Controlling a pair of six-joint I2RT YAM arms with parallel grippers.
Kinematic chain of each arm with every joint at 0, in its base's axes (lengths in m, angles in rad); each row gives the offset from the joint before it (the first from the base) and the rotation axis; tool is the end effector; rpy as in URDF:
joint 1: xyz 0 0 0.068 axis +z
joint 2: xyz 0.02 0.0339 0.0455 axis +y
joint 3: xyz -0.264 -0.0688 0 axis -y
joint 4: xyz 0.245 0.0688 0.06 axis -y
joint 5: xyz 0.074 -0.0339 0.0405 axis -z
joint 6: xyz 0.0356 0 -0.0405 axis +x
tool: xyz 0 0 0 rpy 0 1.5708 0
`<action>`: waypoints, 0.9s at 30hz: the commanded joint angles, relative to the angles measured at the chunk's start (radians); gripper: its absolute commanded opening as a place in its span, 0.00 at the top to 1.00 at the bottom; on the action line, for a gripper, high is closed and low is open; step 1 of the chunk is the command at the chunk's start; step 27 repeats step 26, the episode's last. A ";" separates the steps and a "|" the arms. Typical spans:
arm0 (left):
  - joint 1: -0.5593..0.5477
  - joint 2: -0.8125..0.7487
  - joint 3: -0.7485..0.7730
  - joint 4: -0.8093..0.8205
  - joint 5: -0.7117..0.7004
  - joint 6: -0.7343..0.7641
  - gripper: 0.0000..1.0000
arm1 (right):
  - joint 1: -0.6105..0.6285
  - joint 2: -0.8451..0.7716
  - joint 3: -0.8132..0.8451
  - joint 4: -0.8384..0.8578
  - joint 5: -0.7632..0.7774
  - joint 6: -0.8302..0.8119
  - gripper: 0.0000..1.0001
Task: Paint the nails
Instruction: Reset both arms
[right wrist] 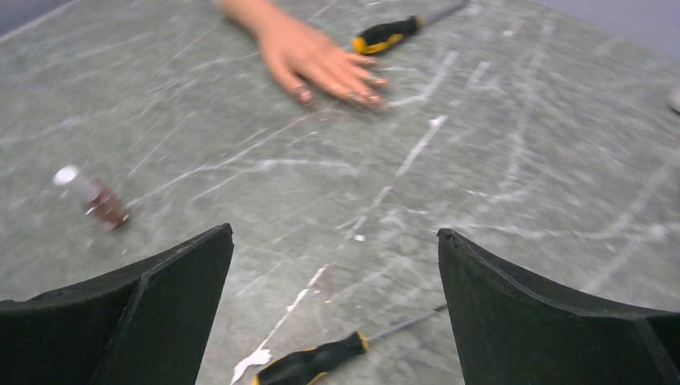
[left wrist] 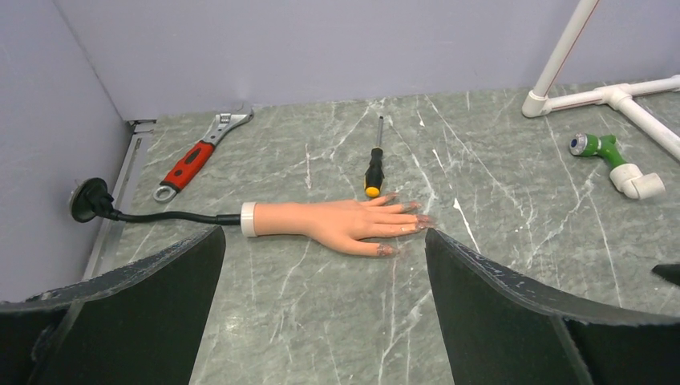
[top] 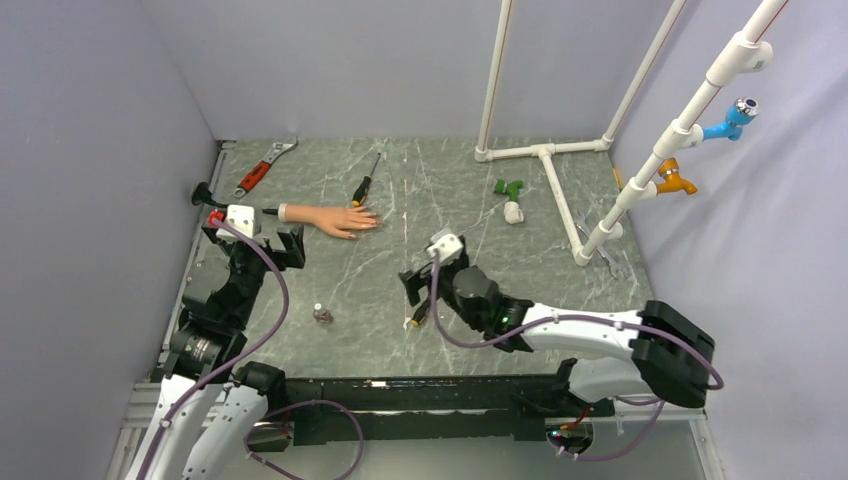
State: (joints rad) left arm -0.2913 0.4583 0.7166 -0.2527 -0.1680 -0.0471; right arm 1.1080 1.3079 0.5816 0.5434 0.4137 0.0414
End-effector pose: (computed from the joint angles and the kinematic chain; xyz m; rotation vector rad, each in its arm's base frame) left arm 0.1108 -0.0270 0.3515 0.0589 1.5657 -0.1348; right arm 0.1375 0.2435 0.2312 -0.6216 1.6491 0.4794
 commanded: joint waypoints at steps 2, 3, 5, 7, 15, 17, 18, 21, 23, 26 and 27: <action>0.004 0.009 0.023 0.033 0.042 -0.003 0.01 | -0.089 -0.169 -0.055 -0.076 0.106 0.160 0.00; 0.005 0.010 0.023 0.031 0.044 -0.004 0.01 | -0.099 -0.199 -0.071 -0.079 0.098 0.162 0.00; 0.006 0.011 0.026 0.030 0.048 -0.004 0.01 | -0.123 -0.263 -0.095 -0.096 0.061 0.166 0.00; 0.005 0.010 0.026 0.031 0.050 -0.004 0.01 | -0.135 -0.312 -0.097 -0.131 0.024 0.166 0.00; 0.006 0.013 0.029 0.028 0.056 -0.002 0.01 | -0.133 -0.444 -0.116 -0.167 -0.056 0.145 0.00; 0.006 0.010 0.028 0.031 0.056 -0.002 0.01 | -0.134 -0.437 -0.110 -0.163 -0.050 0.132 0.00; 0.006 0.008 0.027 0.032 0.055 -0.002 0.01 | -0.135 -0.426 -0.103 -0.168 -0.044 0.130 0.00; 0.007 0.004 0.027 0.030 0.058 -0.002 0.01 | -0.134 -0.393 -0.086 -0.173 -0.052 0.127 0.00; 0.006 0.001 0.027 0.032 0.058 -0.002 0.01 | -0.135 -0.383 -0.088 -0.152 -0.108 0.120 0.00; 0.007 -0.002 0.025 0.033 0.054 0.000 0.01 | -0.132 -0.376 -0.088 -0.130 -0.153 0.122 0.00; 0.007 -0.002 0.025 0.033 0.054 0.000 0.01 | -0.132 -0.376 -0.088 -0.130 -0.153 0.122 0.00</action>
